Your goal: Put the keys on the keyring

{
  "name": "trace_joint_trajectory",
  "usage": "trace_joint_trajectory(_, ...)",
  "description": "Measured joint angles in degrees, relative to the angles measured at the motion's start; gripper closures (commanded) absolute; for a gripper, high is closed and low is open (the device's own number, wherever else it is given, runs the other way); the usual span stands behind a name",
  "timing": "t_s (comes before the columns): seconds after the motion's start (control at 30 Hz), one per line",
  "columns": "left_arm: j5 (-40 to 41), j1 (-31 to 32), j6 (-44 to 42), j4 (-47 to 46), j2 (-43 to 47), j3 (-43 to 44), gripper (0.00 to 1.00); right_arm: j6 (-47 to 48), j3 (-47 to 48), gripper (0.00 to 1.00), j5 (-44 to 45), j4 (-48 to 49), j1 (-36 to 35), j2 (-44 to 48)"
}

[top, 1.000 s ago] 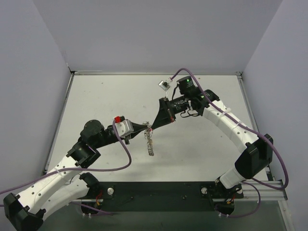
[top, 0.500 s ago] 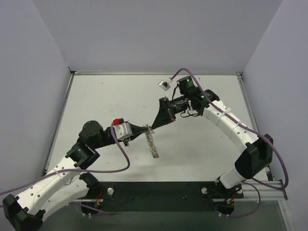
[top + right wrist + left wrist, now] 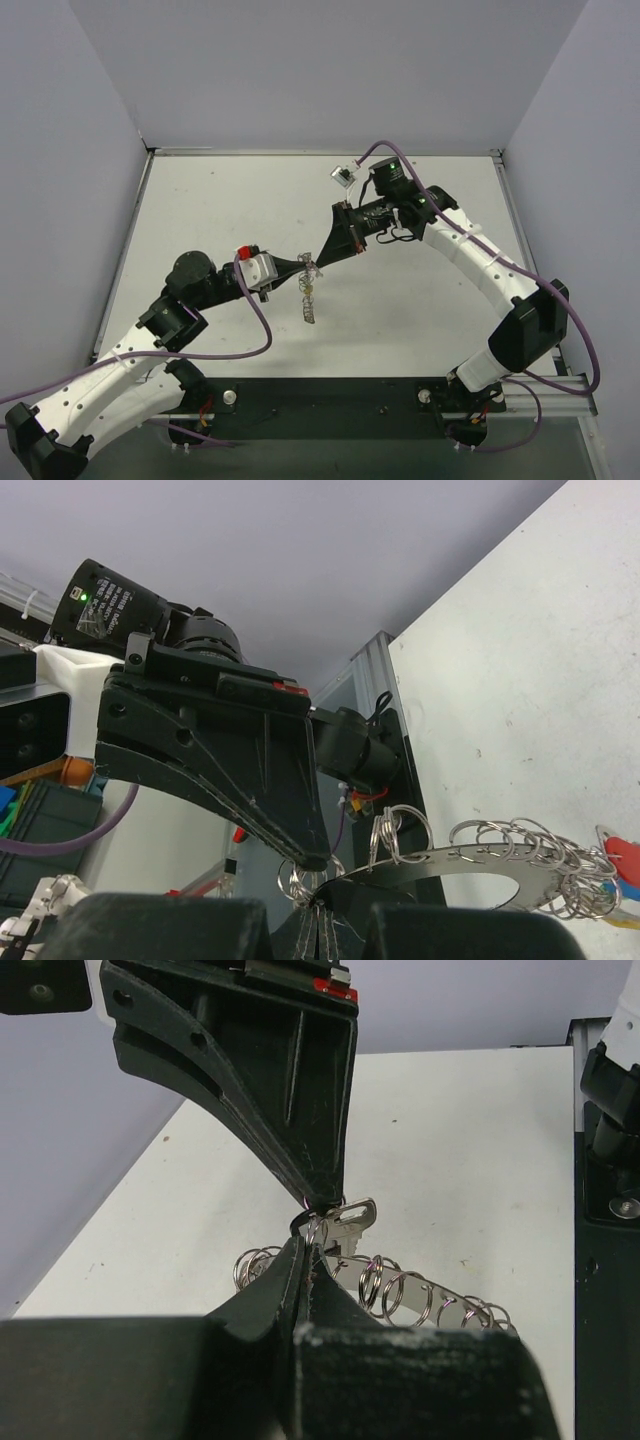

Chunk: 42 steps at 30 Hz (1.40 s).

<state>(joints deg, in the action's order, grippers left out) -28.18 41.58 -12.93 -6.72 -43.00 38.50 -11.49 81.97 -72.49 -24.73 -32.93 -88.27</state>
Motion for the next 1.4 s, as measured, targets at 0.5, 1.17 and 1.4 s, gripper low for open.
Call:
trace_joint_trajectory(0.5, 1.0, 1.4, -1.2, 0.5, -0.3, 0.0, 1.0, 0.0, 0.0, 1.0, -0.5, 0.0, 0.3, 1.0)
trace_joint_trajectory(1.17, -1.2, 1.5, -1.2, -1.4, 0.9, -0.9, 1.0, 0.5, 0.0, 1.0, -0.8, 0.0, 0.7, 1.0)
trace_joint_trajectory(1.4, -1.4, 1.9, -1.2, -2.1, 0.9, -0.9, 1.0, 0.5, 0.0, 1.0, -1.1, 0.0, 0.7, 1.0)
